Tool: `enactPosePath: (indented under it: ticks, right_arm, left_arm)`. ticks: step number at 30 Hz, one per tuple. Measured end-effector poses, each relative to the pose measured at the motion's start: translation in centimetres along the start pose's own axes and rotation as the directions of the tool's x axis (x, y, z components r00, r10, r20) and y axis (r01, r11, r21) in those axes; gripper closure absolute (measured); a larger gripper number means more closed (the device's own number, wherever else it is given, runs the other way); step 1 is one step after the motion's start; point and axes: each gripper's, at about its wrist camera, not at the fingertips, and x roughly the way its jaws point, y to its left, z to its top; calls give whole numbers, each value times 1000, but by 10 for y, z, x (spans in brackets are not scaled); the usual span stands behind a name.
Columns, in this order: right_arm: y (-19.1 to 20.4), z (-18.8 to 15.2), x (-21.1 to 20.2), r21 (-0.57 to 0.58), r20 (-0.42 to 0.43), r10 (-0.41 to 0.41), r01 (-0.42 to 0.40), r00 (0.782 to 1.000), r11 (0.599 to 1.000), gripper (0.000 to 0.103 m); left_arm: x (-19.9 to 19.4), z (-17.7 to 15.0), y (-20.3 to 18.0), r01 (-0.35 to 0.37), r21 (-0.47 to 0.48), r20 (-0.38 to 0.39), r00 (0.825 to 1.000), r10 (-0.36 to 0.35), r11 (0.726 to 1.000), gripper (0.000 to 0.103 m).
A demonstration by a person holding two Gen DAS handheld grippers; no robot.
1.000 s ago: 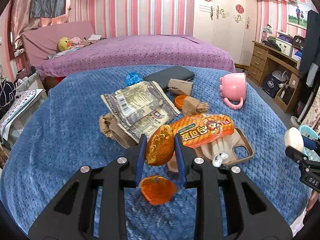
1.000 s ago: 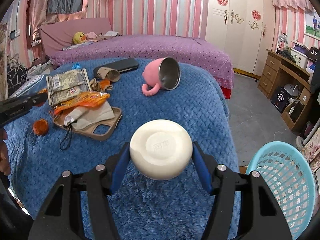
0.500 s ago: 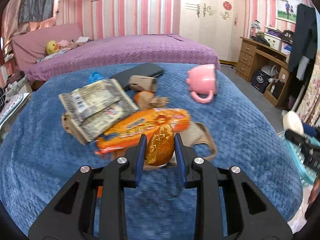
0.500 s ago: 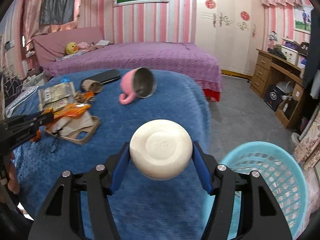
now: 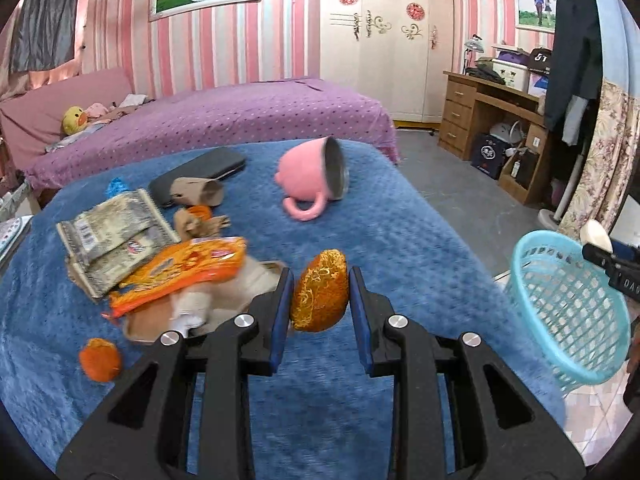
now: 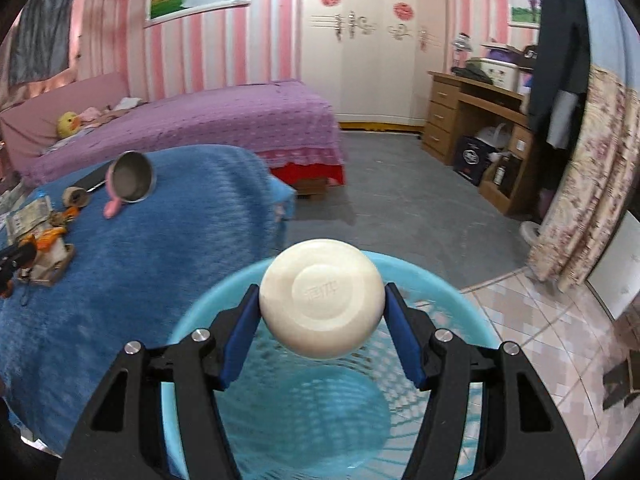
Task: Collect trash
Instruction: 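Drop the white disc and orange peel into the blue basket, opening both tools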
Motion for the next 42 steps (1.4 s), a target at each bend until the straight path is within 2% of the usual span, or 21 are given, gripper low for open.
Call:
enactPosePath:
  ticks: [9, 16, 20, 23, 27, 29, 30, 31, 32, 35, 42]
  right_arm:
    - [-40, -12, -5, 7, -7, -60, 60, 998, 998, 42]
    - [-60, -19, -10, 14, 3, -70, 70, 998, 997, 42]
    - [-68, -20, -11, 51, 16, -66, 65, 998, 997, 42]
    - [-75, -20, -11, 79, 21, -64, 62, 998, 995, 42]
    - [-81, -22, -10, 99, 23, -68, 66, 997, 993, 42]
    - [-84, -23, -10, 108, 22, -71, 68, 997, 992, 42]
    - [-85, -24, -10, 111, 22, -73, 70, 997, 991, 42]
    - [-87, -24, -10, 114, 22, -73, 70, 997, 991, 42]
    - [-88, -25, -10, 116, 22, -75, 72, 997, 991, 42]
    - [-88, -25, -10, 126, 29, -72, 67, 997, 990, 42]
    - [-72, -23, -5, 104, 33, -50, 47, 998, 993, 42]
  left_arm:
    - [6, 3, -62, 85, 32, -10, 996, -85, 996, 76]
    - [18, -6, -124, 177, 99, -42, 984, -173, 979, 76]
    - [26, -11, -156, 231, 111, -66, 972, -225, 967, 76]
    - [29, -10, -170, 288, 85, -72, 957, -282, 954, 76]
    - [35, -7, -196, 338, 109, -93, 940, -329, 935, 76]
    - [38, -8, -204, 352, 121, -109, 934, -340, 928, 70]
    - [39, -9, -205, 351, 122, -110, 935, -338, 929, 63]
    - [39, -9, -204, 345, 121, -107, 937, -333, 931, 48]
    - [39, -9, -201, 337, 118, -102, 940, -326, 934, 38]
    - [41, -6, -189, 301, 101, -91, 952, -292, 948, 26]
    - [38, 3, -156, 189, 103, -38, 982, -186, 977, 16]
